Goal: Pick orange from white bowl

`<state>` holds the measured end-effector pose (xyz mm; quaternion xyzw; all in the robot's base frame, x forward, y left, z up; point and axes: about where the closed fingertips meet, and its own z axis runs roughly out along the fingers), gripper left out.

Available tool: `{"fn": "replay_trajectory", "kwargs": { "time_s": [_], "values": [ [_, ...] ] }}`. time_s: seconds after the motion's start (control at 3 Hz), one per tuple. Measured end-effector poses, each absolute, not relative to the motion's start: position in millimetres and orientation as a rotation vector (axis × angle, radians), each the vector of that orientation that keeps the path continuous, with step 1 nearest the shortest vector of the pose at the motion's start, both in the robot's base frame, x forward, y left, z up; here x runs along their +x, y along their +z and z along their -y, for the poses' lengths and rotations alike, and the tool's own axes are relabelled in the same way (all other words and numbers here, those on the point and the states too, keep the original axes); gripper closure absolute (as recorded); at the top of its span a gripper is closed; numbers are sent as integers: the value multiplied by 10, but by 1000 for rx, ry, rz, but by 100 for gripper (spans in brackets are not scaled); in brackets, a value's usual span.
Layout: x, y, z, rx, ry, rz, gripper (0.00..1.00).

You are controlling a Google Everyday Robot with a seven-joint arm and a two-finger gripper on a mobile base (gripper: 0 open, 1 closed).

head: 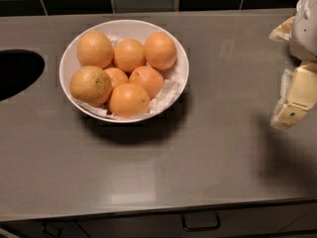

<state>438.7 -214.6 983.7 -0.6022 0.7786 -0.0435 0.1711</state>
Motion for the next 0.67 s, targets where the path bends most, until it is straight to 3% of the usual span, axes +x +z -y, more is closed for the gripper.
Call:
{"fn": "replay_trajectory", "kwargs": {
  "time_s": [0.67],
  "values": [
    [4570,9978,1962,-1770,-150,-2098,0]
  ]
}}
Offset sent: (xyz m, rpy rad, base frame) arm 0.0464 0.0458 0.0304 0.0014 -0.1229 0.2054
